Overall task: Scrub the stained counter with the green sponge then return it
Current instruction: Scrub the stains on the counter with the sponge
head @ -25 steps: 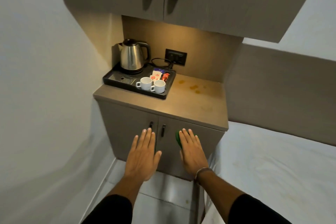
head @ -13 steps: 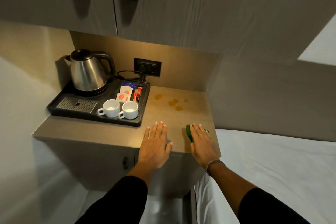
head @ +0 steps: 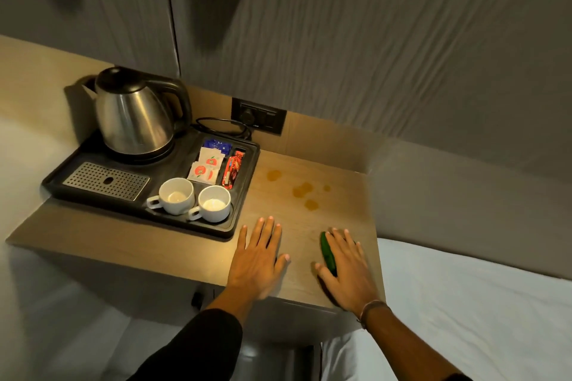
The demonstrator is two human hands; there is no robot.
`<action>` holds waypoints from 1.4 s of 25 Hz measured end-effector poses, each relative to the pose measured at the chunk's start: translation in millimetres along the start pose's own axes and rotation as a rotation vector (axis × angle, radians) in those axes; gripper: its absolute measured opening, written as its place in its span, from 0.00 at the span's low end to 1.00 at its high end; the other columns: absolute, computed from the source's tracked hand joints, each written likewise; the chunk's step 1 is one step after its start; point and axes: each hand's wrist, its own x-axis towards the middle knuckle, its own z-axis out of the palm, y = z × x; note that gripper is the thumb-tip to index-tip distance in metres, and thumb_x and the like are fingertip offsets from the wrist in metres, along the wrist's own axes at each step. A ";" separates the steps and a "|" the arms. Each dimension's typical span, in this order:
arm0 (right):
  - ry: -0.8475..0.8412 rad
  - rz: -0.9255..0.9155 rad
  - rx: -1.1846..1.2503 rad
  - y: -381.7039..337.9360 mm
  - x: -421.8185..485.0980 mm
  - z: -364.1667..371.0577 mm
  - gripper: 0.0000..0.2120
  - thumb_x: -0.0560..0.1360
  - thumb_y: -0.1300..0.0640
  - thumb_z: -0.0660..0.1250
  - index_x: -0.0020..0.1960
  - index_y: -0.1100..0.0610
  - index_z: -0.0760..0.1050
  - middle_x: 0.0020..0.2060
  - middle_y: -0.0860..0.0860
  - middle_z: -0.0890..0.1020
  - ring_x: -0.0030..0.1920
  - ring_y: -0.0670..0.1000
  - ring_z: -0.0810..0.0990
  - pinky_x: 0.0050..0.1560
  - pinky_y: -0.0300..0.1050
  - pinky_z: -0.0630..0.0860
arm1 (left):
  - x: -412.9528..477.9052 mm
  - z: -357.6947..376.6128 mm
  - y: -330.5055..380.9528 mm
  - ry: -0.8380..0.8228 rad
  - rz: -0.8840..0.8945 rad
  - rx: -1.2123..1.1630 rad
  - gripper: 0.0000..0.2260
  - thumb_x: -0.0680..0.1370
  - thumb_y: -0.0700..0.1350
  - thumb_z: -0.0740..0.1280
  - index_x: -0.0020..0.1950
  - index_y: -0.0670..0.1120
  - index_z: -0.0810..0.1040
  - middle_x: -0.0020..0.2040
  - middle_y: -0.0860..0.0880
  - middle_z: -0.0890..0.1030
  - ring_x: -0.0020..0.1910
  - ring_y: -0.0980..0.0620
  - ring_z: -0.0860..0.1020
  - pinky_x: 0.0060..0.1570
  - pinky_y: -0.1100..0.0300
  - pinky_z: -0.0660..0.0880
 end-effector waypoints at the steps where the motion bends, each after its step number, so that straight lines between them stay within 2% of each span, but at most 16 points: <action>1: 0.028 0.017 -0.003 -1.9 4.3 1.2 0.34 0.82 0.36 0.54 0.84 0.47 0.50 0.81 0.43 0.49 0.83 0.48 0.43 0.82 0.56 0.44 | -1.6 2.1 -0.6 0.006 -0.011 0.004 0.33 0.86 0.62 0.47 0.85 0.47 0.42 0.87 0.44 0.44 0.84 0.43 0.40 0.82 0.35 0.43; 3: 0.073 0.018 -0.014 -8.1 7.0 5.6 0.31 0.85 0.41 0.54 0.83 0.47 0.50 0.82 0.45 0.53 0.83 0.49 0.48 0.83 0.57 0.47 | -1.1 5.7 -1.1 0.018 -0.024 -0.001 0.32 0.86 0.62 0.47 0.85 0.48 0.43 0.87 0.44 0.45 0.84 0.43 0.41 0.81 0.35 0.43; 5: 0.046 -0.121 -0.042 -1.3 -11.2 11.7 0.30 0.85 0.44 0.54 0.83 0.45 0.48 0.82 0.44 0.54 0.83 0.48 0.50 0.83 0.58 0.49 | -0.9 10.0 -1.1 0.035 -0.031 -0.008 0.32 0.85 0.62 0.47 0.85 0.48 0.45 0.87 0.44 0.48 0.85 0.43 0.42 0.82 0.35 0.44; 7: -0.032 -0.247 -0.039 23.7 -33.0 8.4 0.31 0.83 0.42 0.52 0.83 0.42 0.46 0.83 0.42 0.54 0.83 0.44 0.49 0.83 0.57 0.50 | -1.1 13.9 -3.3 0.063 -0.025 -0.031 0.32 0.85 0.63 0.48 0.85 0.49 0.47 0.87 0.45 0.50 0.85 0.44 0.44 0.82 0.35 0.44; 10: -0.020 -0.208 0.001 47.4 -9.3 -5.7 0.30 0.84 0.45 0.55 0.83 0.44 0.51 0.82 0.44 0.57 0.83 0.45 0.51 0.83 0.59 0.51 | -0.6 19.9 -5.0 0.100 -0.025 -0.058 0.32 0.85 0.63 0.49 0.85 0.50 0.48 0.87 0.46 0.50 0.85 0.45 0.45 0.82 0.36 0.45; 13: 0.019 -0.180 0.003 12.4 38.8 -7.9 0.28 0.85 0.51 0.59 0.83 0.48 0.54 0.82 0.47 0.58 0.83 0.48 0.52 0.83 0.57 0.49 | -0.7 20.4 -3.1 0.134 -0.032 -0.058 0.31 0.85 0.62 0.50 0.85 0.50 0.50 0.87 0.46 0.53 0.85 0.45 0.47 0.82 0.36 0.48; 15: -0.029 -0.334 -0.006 0.2 31.0 5.4 0.30 0.85 0.49 0.58 0.83 0.45 0.52 0.83 0.45 0.55 0.83 0.46 0.49 0.83 0.56 0.46 | -1.3 19.9 -2.9 0.131 -0.034 -0.065 0.31 0.85 0.62 0.50 0.85 0.50 0.51 0.87 0.46 0.52 0.85 0.45 0.47 0.82 0.36 0.48; 17: -0.089 -0.458 -0.018 21.6 5.4 8.5 0.30 0.84 0.45 0.55 0.83 0.41 0.49 0.84 0.40 0.52 0.83 0.43 0.48 0.82 0.55 0.46 | -2.0 20.9 -3.6 0.129 -0.036 -0.072 0.32 0.85 0.62 0.50 0.85 0.50 0.50 0.87 0.46 0.51 0.85 0.46 0.45 0.82 0.36 0.47; 18: -0.077 -0.457 -0.029 37.0 3.3 2.5 0.30 0.83 0.45 0.55 0.83 0.40 0.49 0.83 0.38 0.52 0.83 0.42 0.49 0.82 0.55 0.48 | -1.5 21.6 -3.6 0.134 -0.039 -0.073 0.32 0.85 0.63 0.50 0.85 0.50 0.50 0.87 0.46 0.51 0.85 0.46 0.45 0.82 0.37 0.46; 20: -0.036 -0.388 -0.001 51.4 38.9 -9.6 0.30 0.83 0.49 0.59 0.82 0.42 0.53 0.83 0.43 0.57 0.83 0.45 0.53 0.82 0.59 0.52 | 0.8 22.1 -4.2 0.134 -0.038 -0.091 0.32 0.85 0.63 0.50 0.85 0.51 0.50 0.87 0.47 0.50 0.85 0.46 0.45 0.82 0.38 0.44; 23: 0.004 -0.222 0.056 15.9 112.4 -20.9 0.29 0.84 0.56 0.63 0.82 0.50 0.58 0.81 0.51 0.62 0.83 0.51 0.55 0.83 0.59 0.51 | 1.9 22.9 -4.6 0.143 -0.044 -0.097 0.31 0.85 0.63 0.49 0.85 0.52 0.49 0.87 0.48 0.49 0.85 0.47 0.44 0.82 0.39 0.41; 25: -0.010 -0.291 0.055 0.1 116.9 -8.6 0.29 0.84 0.55 0.62 0.83 0.49 0.57 0.82 0.49 0.60 0.83 0.48 0.53 0.83 0.57 0.48 | 1.3 23.2 -3.7 0.135 -0.052 -0.103 0.31 0.85 0.63 0.49 0.85 0.52 0.49 0.87 0.48 0.48 0.85 0.48 0.43 0.82 0.39 0.41; 28: -0.036 -0.435 0.029 39.8 86.3 -4.0 0.29 0.83 0.48 0.57 0.82 0.40 0.53 0.82 0.43 0.59 0.82 0.42 0.51 0.83 0.54 0.48 | 0.8 24.2 -4.4 0.143 -0.055 -0.103 0.31 0.85 0.63 0.49 0.85 0.52 0.49 0.87 0.48 0.49 0.84 0.48 0.43 0.82 0.39 0.42; 30: 0.011 -0.358 0.036 60.6 106.5 -12.4 0.30 0.83 0.51 0.60 0.82 0.43 0.56 0.82 0.47 0.62 0.82 0.47 0.55 0.82 0.56 0.50 | 2.0 24.1 -5.1 0.136 -0.053 -0.111 0.31 0.85 0.63 0.50 0.85 0.52 0.50 0.87 0.48 0.49 0.85 0.48 0.44 0.82 0.38 0.43; 33: 0.072 -0.149 0.077 40.1 158.8 -24.3 0.28 0.82 0.60 0.65 0.81 0.55 0.62 0.80 0.53 0.66 0.82 0.54 0.59 0.82 0.56 0.50 | 2.4 22.6 -5.1 0.136 -0.047 -0.111 0.31 0.85 0.63 0.49 0.85 0.52 0.49 0.87 0.50 0.47 0.84 0.49 0.42 0.82 0.38 0.42; 35: 0.027 -0.243 0.072 31.7 155.2 -16.1 0.29 0.83 0.57 0.63 0.82 0.52 0.60 0.81 0.49 0.63 0.82 0.49 0.55 0.82 0.53 0.48 | 1.3 22.3 -4.7 0.130 -0.050 -0.133 0.31 0.85 0.63 0.49 0.85 0.52 0.49 0.87 0.50 0.47 0.84 0.49 0.42 0.82 0.38 0.43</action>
